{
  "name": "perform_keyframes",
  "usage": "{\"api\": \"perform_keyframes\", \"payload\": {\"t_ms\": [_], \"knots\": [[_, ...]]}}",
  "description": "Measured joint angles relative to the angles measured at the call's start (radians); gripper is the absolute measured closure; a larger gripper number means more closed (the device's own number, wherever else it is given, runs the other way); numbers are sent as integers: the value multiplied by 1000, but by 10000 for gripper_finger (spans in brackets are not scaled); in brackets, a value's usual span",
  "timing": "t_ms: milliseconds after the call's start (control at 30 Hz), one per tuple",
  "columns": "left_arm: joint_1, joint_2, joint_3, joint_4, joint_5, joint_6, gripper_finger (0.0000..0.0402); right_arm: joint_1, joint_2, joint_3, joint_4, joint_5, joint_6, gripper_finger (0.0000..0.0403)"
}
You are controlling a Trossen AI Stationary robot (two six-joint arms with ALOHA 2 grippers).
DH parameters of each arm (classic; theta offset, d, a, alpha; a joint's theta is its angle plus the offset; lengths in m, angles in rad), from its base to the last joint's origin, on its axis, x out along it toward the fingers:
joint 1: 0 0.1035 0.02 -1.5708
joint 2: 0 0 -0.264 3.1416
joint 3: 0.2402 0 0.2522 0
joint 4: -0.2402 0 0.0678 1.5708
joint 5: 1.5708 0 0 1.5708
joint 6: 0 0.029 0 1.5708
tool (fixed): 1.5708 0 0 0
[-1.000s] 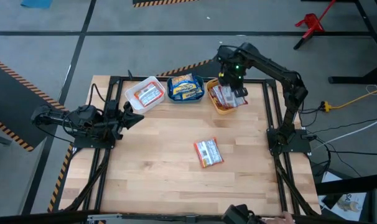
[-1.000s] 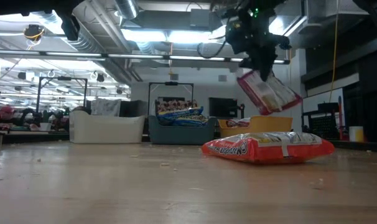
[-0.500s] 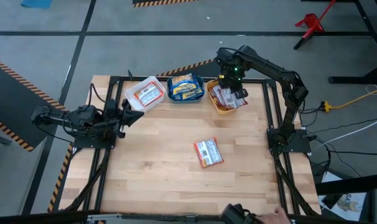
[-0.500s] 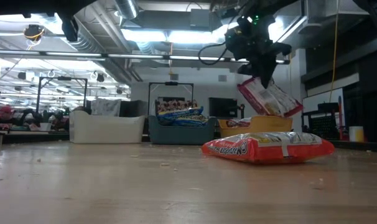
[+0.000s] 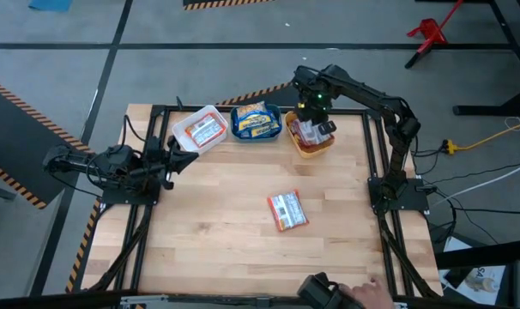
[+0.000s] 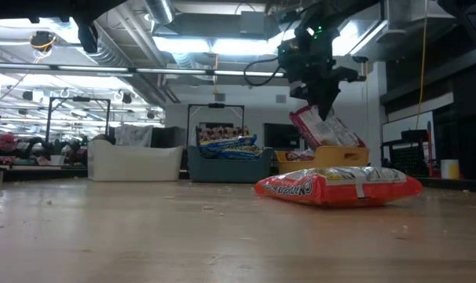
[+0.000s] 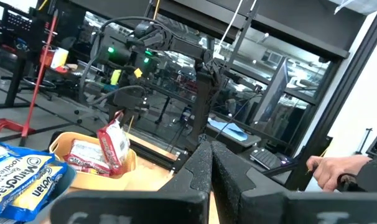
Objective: Sort Maruchan noodles
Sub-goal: Put the red noodle pack into the yellow bin
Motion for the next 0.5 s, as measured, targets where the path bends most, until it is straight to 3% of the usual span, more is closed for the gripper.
{"api": "perform_keyframes", "payload": {"t_ms": [267, 500], "knots": [[0, 0, 0, 0, -13, 1, 401, -2, 3, 0, 66, 61, 21, 335], [0, 0, 0, 0, -19, 1, 401, -9, 3, 0, 89, 89, 64, 250]]}}
